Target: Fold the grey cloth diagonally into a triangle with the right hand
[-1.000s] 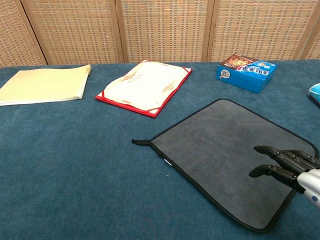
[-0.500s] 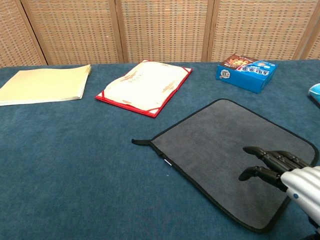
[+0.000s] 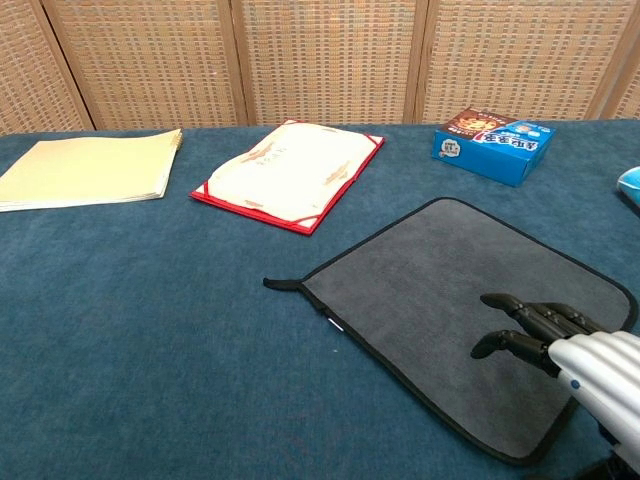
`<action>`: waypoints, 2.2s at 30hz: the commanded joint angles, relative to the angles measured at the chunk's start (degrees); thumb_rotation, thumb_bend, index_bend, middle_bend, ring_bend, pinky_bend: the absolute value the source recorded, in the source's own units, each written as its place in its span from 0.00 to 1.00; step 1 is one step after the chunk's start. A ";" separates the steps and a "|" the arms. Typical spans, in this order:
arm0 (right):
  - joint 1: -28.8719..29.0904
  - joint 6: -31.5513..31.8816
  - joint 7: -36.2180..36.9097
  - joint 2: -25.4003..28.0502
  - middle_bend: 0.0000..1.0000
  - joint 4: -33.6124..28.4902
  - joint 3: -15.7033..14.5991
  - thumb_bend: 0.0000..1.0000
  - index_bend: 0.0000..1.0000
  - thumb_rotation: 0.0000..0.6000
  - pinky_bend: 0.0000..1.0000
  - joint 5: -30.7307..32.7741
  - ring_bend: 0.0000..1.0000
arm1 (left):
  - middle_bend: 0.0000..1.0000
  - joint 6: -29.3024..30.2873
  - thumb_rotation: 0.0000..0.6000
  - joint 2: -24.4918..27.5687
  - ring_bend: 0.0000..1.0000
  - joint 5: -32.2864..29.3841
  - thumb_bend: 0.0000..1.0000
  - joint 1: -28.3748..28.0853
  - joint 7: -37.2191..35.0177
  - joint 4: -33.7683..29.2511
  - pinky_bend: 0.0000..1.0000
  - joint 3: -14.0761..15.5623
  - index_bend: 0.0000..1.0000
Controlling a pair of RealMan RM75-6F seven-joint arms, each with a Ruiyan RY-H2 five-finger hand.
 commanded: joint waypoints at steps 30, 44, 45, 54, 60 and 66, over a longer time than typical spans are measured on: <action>1.80 -1.20 1.03 -2.01 0.00 1.13 0.34 0.11 0.24 1.00 0.00 2.67 0.00 | 0.00 0.06 1.00 0.02 0.00 -0.20 0.12 -0.08 -0.04 -0.08 0.00 -0.15 0.00; 2.85 -1.14 0.45 -3.21 0.00 1.73 0.99 0.18 0.31 1.00 0.00 2.72 0.00 | 0.00 0.14 1.00 0.03 0.00 -0.11 0.12 -0.08 -0.33 -0.07 0.00 -0.12 0.00; 2.89 -1.02 0.46 -3.27 0.00 1.78 1.03 0.19 0.31 1.00 0.00 2.68 0.00 | 0.00 0.12 1.00 0.03 0.00 -0.11 0.12 -0.09 -0.33 -0.05 0.00 -0.13 0.00; 2.89 -0.87 -0.38 -3.21 0.00 2.69 1.22 0.24 0.32 1.00 0.00 3.60 0.00 | 0.00 0.19 1.00 0.02 0.00 0.07 0.12 -0.10 -0.44 0.08 0.00 -0.08 0.00; 2.94 -0.84 -0.70 -2.98 0.00 2.65 1.35 0.25 0.32 1.00 0.00 4.22 0.00 | 0.00 0.17 1.00 -0.02 0.00 0.22 0.12 -0.13 -0.32 -0.01 0.00 -0.02 0.00; 3.01 -0.54 -0.83 -2.72 0.00 2.41 1.48 0.28 0.33 1.00 0.00 4.41 0.00 | 0.00 0.19 1.00 0.03 0.00 0.35 0.12 -0.14 -0.47 0.00 0.00 0.03 0.00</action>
